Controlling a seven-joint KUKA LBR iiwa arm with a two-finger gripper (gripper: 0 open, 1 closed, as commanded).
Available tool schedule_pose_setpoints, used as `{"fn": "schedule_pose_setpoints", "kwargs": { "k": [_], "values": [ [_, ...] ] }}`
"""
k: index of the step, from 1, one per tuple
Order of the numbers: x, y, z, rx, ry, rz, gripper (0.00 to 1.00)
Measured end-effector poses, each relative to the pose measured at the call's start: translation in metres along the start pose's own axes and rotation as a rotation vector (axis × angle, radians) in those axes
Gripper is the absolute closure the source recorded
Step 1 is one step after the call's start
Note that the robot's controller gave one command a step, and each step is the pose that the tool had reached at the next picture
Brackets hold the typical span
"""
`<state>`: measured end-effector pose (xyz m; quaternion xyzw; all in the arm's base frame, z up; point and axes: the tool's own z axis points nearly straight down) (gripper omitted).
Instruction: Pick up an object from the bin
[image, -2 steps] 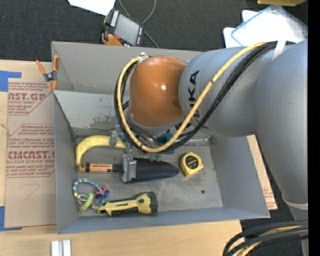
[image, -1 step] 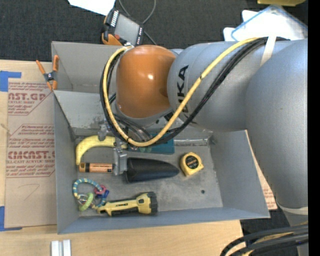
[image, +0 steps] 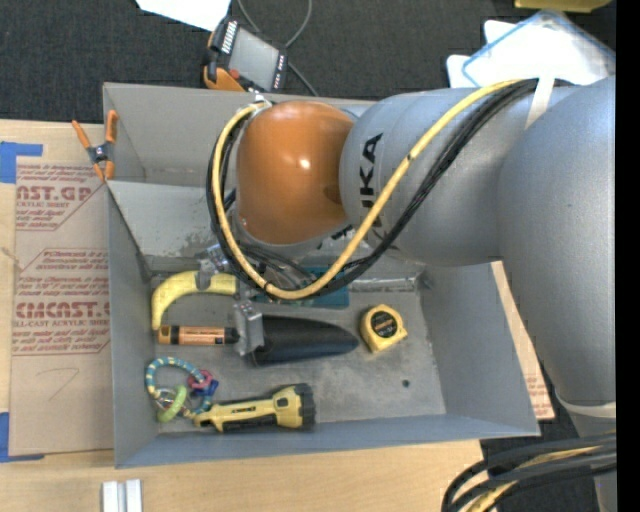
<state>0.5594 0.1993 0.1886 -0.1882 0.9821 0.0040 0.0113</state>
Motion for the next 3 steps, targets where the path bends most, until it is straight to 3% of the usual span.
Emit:
{"fn": "schedule_pose_setpoints", "kwargs": {
  "k": [1,2,3],
  "values": [
    [0.005,-0.080,0.013,0.000,-0.004,-0.098,0.00],
    [0.033,0.003,0.065,-0.005,0.011,0.051,0.00],
    [0.013,-0.056,0.078,0.005,-0.007,-0.259,0.00]
  ]
}}
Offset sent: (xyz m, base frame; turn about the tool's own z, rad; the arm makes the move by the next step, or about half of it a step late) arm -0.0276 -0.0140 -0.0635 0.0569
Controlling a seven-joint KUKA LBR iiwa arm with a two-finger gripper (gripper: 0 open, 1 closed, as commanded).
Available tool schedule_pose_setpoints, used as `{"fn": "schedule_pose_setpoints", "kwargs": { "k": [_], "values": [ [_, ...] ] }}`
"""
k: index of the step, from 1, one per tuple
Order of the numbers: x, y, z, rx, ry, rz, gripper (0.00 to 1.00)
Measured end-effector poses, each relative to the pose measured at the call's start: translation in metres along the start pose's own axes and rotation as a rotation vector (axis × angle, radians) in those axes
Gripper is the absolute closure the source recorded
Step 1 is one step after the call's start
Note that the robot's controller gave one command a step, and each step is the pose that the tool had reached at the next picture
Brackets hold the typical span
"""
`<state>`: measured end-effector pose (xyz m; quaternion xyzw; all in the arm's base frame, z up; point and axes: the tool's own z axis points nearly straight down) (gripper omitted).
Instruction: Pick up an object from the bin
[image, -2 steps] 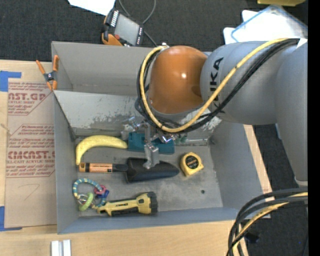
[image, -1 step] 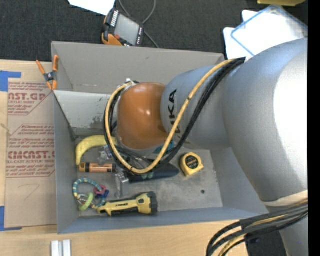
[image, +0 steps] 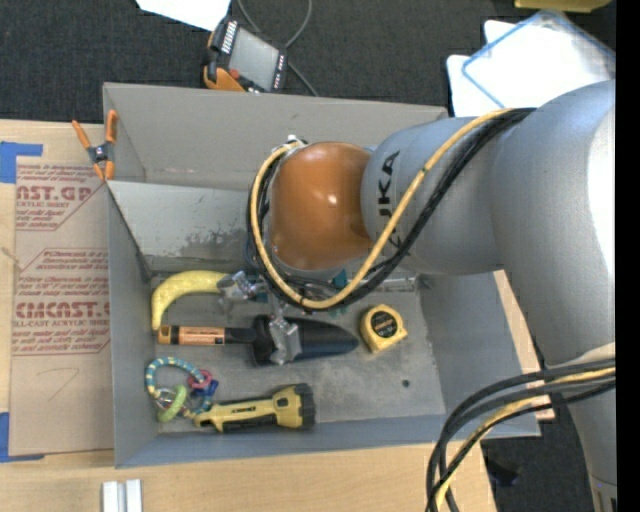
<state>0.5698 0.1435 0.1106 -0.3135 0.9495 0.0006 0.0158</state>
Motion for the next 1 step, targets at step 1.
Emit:
{"fn": "schedule_pose_setpoints", "kwargs": {
  "k": [1],
  "values": [
    [0.0044,-0.0073,0.0055,0.001,0.001,-0.022,0.00]
  ]
}}
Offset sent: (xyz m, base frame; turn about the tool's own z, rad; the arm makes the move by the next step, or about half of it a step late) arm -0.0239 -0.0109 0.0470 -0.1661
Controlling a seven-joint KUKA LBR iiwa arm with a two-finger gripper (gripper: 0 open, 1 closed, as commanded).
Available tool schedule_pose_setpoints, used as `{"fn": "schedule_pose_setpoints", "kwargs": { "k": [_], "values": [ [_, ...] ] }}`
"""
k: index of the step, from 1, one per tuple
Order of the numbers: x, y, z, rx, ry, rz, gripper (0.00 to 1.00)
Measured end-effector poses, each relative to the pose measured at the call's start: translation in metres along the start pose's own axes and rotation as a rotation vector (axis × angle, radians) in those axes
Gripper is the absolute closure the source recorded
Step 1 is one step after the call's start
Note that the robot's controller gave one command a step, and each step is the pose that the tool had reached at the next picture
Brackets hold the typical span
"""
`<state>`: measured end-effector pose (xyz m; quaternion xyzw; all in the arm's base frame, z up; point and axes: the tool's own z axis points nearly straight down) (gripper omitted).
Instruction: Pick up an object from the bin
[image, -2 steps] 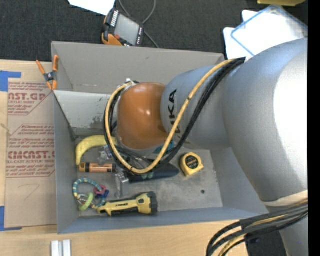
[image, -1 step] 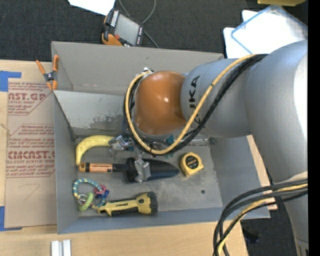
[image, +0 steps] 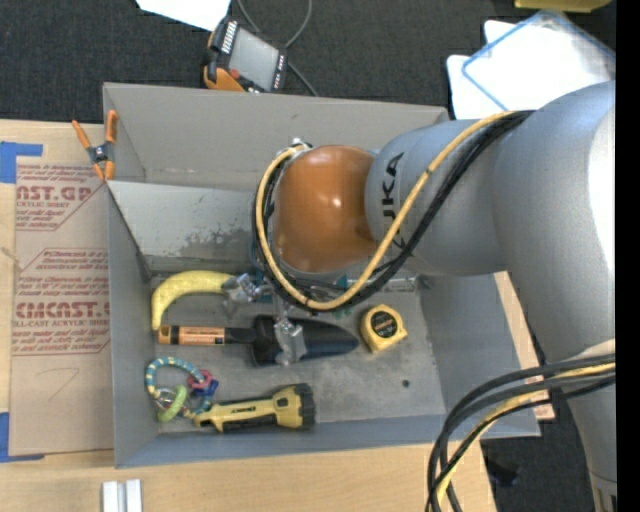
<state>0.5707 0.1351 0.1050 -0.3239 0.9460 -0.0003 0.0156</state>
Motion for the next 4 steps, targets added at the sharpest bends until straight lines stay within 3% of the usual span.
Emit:
{"fn": "schedule_pose_setpoints", "kwargs": {
  "k": [1,2,3,4],
  "values": [
    [0.011,0.013,-0.034,-0.002,-0.001,0.034,0.00],
    [0.011,0.009,0.015,-0.007,0.000,0.044,0.00],
    [0.015,0.012,0.027,-0.007,0.000,0.126,0.00],
    [-0.011,0.020,0.034,-0.007,-0.007,-0.181,1.00]
  ]
}}
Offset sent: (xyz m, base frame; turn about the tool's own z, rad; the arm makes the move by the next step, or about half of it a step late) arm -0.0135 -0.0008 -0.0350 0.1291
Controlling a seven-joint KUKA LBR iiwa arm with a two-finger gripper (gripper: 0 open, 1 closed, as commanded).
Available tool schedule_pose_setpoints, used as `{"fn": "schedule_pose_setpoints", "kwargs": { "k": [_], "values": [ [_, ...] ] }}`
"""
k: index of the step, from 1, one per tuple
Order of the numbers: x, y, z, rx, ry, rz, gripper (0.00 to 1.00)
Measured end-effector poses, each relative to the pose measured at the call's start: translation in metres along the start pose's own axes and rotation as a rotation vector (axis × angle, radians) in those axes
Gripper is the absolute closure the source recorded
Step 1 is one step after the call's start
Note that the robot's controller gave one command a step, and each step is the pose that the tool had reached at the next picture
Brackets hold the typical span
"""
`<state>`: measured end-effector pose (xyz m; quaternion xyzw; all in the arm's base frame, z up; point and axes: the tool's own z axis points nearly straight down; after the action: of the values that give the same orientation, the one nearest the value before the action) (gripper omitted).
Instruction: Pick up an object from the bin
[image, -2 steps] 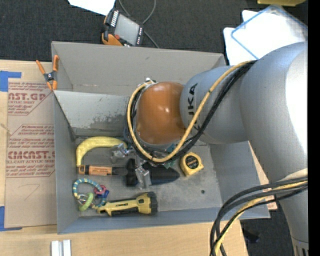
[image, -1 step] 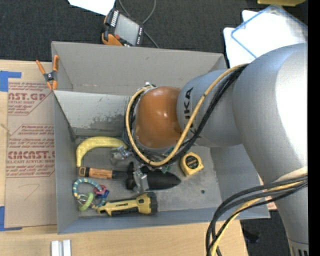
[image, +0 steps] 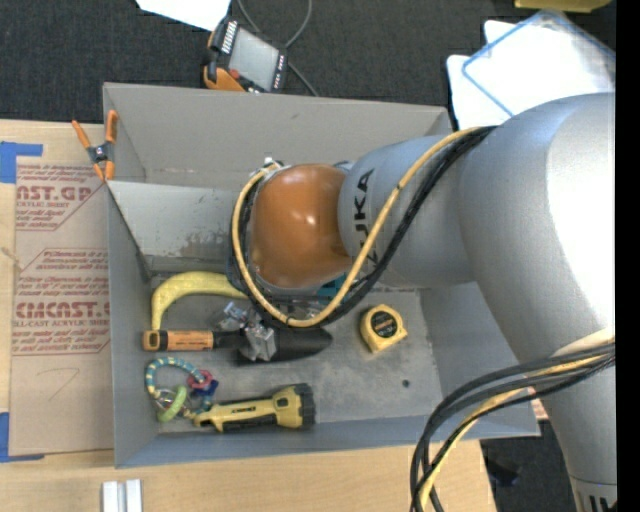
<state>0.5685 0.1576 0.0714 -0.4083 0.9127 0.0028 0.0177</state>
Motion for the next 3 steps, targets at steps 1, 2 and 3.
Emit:
{"fn": "schedule_pose_setpoints", "kwargs": {
  "k": [1,2,3],
  "values": [
    [0.000,0.000,0.000,0.000,0.000,0.000,1.00],
    [0.006,0.001,-0.025,-0.007,0.010,-0.004,1.00],
    [0.027,0.008,-0.022,-0.005,0.005,-0.193,1.00]
  ]
}}
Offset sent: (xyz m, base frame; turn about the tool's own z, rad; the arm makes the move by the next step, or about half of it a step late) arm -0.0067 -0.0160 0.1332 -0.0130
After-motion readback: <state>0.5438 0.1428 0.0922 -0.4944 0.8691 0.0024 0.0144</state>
